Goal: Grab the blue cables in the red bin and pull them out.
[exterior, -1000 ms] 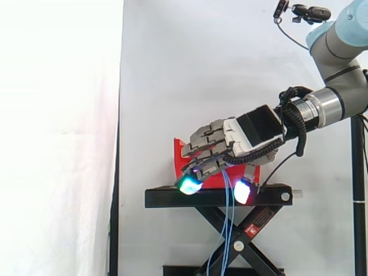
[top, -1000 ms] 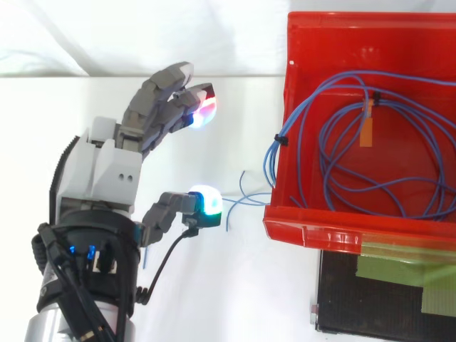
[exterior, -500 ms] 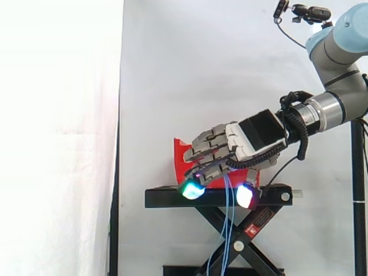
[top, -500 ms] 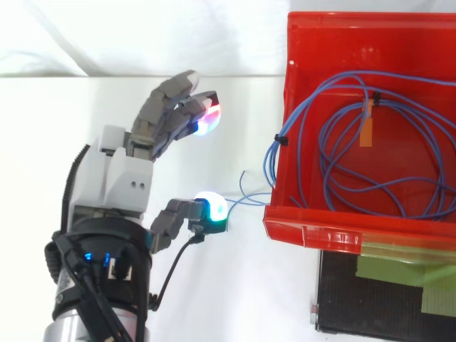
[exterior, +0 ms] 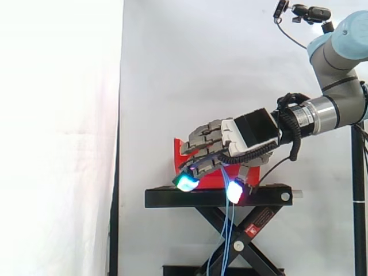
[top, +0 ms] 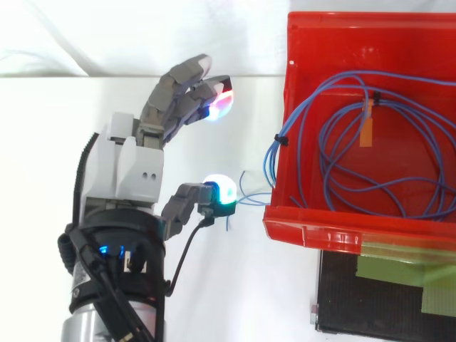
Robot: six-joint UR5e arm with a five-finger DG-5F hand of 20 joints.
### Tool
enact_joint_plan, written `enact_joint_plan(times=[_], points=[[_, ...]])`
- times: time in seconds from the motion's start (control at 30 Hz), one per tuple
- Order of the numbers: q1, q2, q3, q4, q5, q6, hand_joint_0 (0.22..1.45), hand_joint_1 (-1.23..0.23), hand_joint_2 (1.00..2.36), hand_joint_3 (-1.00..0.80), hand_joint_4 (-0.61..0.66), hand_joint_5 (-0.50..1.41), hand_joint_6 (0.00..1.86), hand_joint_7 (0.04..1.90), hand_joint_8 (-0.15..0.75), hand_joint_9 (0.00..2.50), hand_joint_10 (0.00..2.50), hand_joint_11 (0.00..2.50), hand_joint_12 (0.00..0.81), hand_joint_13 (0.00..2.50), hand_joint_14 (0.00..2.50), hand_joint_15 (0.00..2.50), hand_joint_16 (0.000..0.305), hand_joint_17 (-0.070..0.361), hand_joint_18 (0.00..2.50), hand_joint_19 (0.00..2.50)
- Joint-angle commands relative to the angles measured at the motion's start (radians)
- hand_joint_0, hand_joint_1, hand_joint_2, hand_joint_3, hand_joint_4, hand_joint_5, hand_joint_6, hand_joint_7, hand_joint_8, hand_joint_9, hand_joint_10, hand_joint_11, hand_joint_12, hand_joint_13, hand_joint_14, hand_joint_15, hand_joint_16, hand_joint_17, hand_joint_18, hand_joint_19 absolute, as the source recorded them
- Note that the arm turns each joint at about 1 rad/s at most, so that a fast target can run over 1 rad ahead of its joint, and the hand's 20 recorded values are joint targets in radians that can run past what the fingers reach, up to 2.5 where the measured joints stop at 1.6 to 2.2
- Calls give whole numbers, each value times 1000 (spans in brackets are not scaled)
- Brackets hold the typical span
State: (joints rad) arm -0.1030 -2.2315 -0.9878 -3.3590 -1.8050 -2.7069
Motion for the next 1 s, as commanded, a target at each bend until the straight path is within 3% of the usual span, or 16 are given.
enact_joint_plan(times=[0.0, 0.23, 0.4, 0.97], points=[[-6, 0, -2, 3, -2, -3, 795, -799, 1000, -1000, 255, 592, 12, 409, 249, 665, 12, 304, 313, 484, 12, 328, 41, 93, 355, 485], [-23, 0, -6, -10, -17, -23, 796, -797, 1000, -1000, 252, 583, 13, 400, 248, 664, 12, 312, 313, 490, 13, 336, 41, 93, 355, 485], [-26, 0, -17, -13, -36, -33, 798, -795, 1000, -1000, 253, 581, 12, 404, 248, 665, 14, 307, 315, 495, 13, 341, 41, 93, 352, 486], [-37, 0, -17, -13, -50, -33, 807, -790, 1000, -1000, 261, 597, 13, 414, 246, 668, 12, 311, 313, 501, 13, 339, 41, 92, 355, 495]])
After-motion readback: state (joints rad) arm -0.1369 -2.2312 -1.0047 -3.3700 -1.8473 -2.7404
